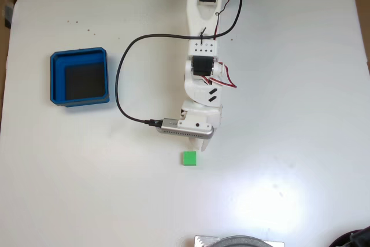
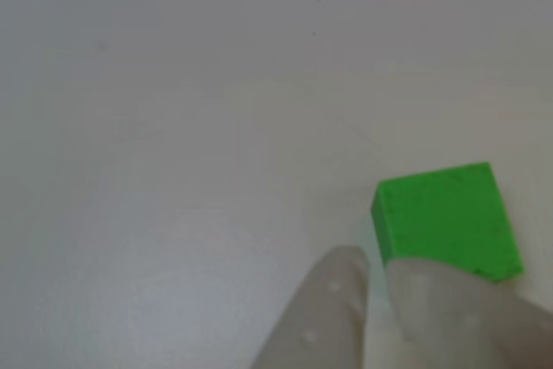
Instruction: Pick up green cube and drop it in the blue box
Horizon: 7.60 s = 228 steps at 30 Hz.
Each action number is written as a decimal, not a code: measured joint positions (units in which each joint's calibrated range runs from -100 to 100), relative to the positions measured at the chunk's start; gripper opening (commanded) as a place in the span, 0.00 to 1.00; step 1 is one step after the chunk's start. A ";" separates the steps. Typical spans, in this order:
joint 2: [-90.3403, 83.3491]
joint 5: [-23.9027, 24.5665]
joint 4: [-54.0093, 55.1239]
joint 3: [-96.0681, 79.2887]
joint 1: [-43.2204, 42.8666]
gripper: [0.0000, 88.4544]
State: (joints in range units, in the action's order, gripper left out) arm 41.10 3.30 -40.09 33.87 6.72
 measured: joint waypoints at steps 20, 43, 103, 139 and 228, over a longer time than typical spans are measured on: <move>0.00 0.00 0.00 0.00 0.00 0.17; 0.00 0.10 0.00 0.00 0.64 0.32; 11.45 0.00 16.05 0.09 -0.64 0.31; 13.28 -0.05 16.14 0.09 -0.64 0.31; -51.29 0.10 16.14 -45.28 3.77 0.04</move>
State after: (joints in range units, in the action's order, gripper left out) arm -10.19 3.39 -23.96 -11.41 10.49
